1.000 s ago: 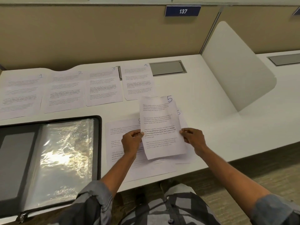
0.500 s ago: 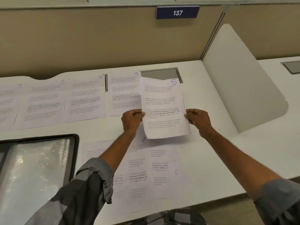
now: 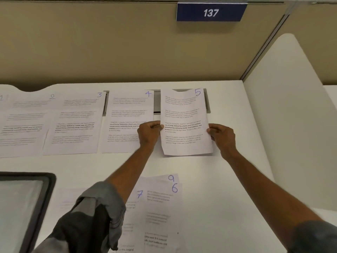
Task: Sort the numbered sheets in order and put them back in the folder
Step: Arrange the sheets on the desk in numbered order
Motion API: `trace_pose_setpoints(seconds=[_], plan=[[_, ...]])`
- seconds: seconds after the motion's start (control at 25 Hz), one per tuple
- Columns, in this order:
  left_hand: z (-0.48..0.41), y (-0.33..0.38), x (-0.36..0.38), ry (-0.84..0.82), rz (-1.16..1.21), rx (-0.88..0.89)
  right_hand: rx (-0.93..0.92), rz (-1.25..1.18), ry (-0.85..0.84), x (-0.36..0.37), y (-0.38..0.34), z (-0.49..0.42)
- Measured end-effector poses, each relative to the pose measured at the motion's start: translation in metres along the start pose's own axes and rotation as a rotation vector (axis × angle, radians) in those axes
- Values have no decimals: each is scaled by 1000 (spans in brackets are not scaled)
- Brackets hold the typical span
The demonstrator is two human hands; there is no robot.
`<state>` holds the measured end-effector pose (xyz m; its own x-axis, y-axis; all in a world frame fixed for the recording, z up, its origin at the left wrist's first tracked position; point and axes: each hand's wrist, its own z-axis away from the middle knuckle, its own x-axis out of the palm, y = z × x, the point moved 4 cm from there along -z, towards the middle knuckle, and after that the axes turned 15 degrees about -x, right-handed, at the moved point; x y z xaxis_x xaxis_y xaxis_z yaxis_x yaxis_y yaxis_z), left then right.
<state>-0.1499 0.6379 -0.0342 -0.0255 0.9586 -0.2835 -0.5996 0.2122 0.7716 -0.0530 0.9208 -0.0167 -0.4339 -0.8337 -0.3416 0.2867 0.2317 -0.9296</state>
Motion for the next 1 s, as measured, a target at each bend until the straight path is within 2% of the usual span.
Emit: trace_pose_setpoints(seconds=[0.12, 0.24, 0.36, 0.44, 0.56, 0.64, 0.84, 1.0], plan=[[-12, 0, 4, 46, -55, 43, 1, 21, 7, 3, 12, -15], [-8, 0, 8, 144, -144, 204, -33, 34, 31, 5, 17, -22], [5, -7, 27, 132, -352, 453, -178, 187, 39, 9, 15, -21], [16, -17, 44, 45, -474, 558, -349, 277, -65, 24, 14, -13], [25, -39, 68, -14, -692, 617, -576, 480, -291, 50, 26, 4], [23, -51, 75, 5, -835, 644, -632, 606, -378, 62, 33, 15], [10, -58, 69, 66, -1015, 699, -675, 729, -376, 80, 37, 27], [8, -55, 65, 40, -1016, 707, -681, 762, -392, 80, 36, 32]])
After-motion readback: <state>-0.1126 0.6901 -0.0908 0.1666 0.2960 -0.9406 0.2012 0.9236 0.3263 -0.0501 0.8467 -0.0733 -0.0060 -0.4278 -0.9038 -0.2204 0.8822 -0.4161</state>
